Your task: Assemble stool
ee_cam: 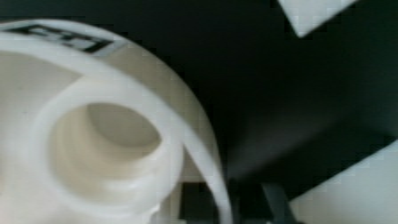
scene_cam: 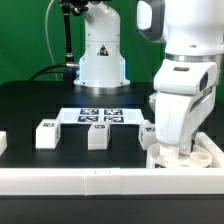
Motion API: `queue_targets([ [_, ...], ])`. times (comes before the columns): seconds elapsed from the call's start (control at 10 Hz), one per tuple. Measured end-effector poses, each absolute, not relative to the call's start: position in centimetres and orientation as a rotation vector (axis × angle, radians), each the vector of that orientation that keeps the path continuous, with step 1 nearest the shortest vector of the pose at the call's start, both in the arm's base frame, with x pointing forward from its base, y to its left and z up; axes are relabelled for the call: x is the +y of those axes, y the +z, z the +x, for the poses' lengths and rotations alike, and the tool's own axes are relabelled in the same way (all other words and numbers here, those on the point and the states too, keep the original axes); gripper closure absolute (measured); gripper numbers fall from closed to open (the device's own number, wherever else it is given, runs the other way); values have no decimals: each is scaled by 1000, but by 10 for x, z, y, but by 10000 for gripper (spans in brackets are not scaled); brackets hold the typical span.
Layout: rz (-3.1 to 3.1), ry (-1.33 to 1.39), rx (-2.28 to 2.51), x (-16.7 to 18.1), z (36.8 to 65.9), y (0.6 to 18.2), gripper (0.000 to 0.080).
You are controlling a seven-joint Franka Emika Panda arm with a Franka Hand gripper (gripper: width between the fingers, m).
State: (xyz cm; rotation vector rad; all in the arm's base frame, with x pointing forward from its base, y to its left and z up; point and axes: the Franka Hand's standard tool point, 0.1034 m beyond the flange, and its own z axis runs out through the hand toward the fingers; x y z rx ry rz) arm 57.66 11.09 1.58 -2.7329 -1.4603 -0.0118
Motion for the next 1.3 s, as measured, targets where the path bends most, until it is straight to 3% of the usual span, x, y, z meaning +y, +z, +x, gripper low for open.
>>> queue_targets([
  [0.2,-2733,-11,-1460,111,576,16,769],
  [0.4,-2733,-12,-1459,110,577,16,454],
  [0.5,-2737,4,-1454,107,577,21,454],
  [0.6,-2740,16,-1451,105,579,29,272],
  [0.7,-2741,32,-1449,105,580,37,183],
  [1.0,-2766,1,-1444,98,578,63,156],
  [1.3,-2800,-11,-1424,64,555,61,150],
])
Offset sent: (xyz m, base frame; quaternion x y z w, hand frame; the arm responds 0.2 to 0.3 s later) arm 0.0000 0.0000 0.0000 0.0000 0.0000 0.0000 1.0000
